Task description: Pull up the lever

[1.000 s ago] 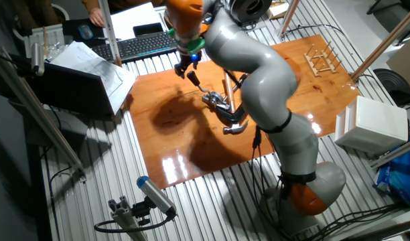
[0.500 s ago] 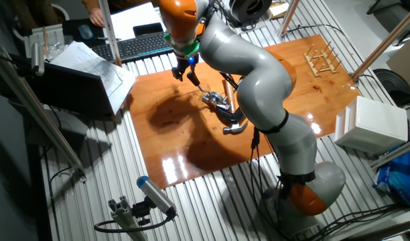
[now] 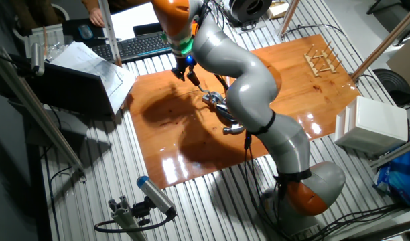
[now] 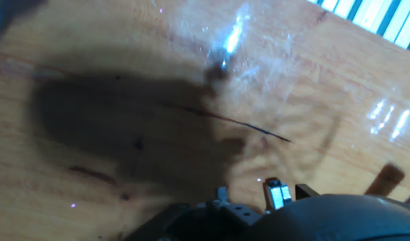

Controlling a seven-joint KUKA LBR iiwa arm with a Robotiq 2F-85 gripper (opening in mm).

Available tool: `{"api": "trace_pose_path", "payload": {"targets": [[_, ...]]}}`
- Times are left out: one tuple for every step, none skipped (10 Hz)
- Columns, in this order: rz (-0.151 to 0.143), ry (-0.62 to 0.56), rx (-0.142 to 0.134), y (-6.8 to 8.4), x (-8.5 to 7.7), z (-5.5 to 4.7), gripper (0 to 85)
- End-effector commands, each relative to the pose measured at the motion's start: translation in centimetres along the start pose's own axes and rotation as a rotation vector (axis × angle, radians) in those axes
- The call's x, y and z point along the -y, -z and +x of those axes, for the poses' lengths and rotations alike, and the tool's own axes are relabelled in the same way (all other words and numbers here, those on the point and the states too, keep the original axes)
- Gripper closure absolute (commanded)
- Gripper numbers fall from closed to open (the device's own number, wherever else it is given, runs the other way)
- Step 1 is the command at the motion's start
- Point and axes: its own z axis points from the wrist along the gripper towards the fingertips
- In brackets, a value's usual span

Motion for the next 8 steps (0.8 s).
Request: {"api": "trace_pose_path", "payload": {"targets": [[0.001, 0.000, -0.002, 0.0, 0.2, 0.4, 51.0], [0.004, -0.001, -0.002, 0.1, 0.2, 0.9, 68.0], [-0.001, 0.000, -0.003, 0.3, 0.3, 1.2, 85.0], [0.001, -0.001, -0.008, 0.5, 0.4, 1.6, 85.0], [0.009, -0.002, -0.010, 0.8, 0.5, 2.0, 85.0], [0.019, -0.003, -0.009, 1.0, 0.5, 2.4, 85.0], [0.027, -0.004, -0.011, 1.2, 0.6, 2.8, 85.0], [0.031, -0.004, -0.009, 1.2, 0.7, 3.2, 85.0]]}}
